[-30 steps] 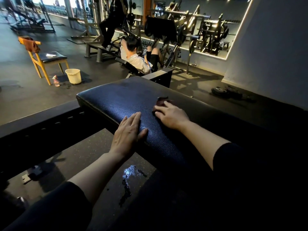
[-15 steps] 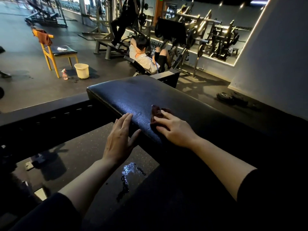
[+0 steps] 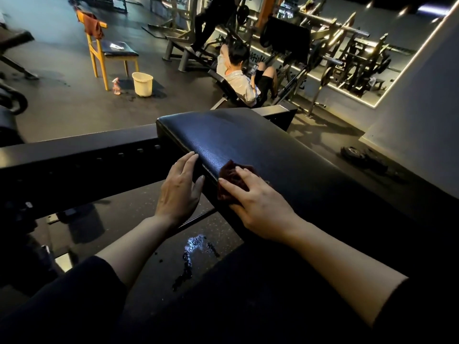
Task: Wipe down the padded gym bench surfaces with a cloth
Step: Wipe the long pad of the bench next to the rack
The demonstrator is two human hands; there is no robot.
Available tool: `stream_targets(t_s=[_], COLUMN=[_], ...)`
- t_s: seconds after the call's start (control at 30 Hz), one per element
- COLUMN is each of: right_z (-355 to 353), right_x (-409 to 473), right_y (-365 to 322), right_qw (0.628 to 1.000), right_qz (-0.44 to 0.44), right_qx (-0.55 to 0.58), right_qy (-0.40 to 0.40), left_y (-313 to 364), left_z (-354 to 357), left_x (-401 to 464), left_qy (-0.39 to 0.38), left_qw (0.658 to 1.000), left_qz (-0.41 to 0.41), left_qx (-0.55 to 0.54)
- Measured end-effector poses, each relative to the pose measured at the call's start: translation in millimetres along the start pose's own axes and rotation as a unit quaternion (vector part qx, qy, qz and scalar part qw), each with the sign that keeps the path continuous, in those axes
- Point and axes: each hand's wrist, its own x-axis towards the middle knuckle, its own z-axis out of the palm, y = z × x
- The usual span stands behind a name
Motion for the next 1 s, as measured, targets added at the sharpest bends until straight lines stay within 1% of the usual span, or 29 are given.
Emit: stream_targets(t_s=[0.27,0.4,0.53,0.7,0.77,0.9,1.0], right_z=[10.5,14.1,17.3,17.5,16.1,15.9,16.5], right_x=[137.5,202.6,249.1,263.4,249.5,210.3,221.7], right_y=[-19.2,-31.8,-38.6,-37.4,-30.8,-1.1,19.9], right_qw=[1.000,0.999,0.999,0.996,0.994,0.989,0.988], right_qz=[0.001,-0.001,0.013,0.018,0.007,-0.022,-0.020], right_qx=[0.023,0.036,0.042,0.090,0.110,0.144,0.151], right_qy=[-0.014,-0.013,-0.007,0.006,0.014,0.012,0.008], left_y=[-53.1,-82.4,-98.5,-89.2,-79.8,-72.7,-70.5], left_z=[-19.0,-31.1,-35.7,-34.7,-35.9,-39.4,-36.7], left_x=[46.9,67.5,86.0,101.8,102.7,101.6,109.6], left_qy=[0.034,0.022,0.013,0.014,-0.006,-0.078,-0.075], left_qw=[0.999,0.999,0.999,0.999,1.000,0.995,0.995], left_qz=[-0.035,-0.046,-0.046,-0.040,-0.018,0.068,0.064], left_qx=[0.014,0.016,0.011,-0.008,-0.008,0.014,0.022])
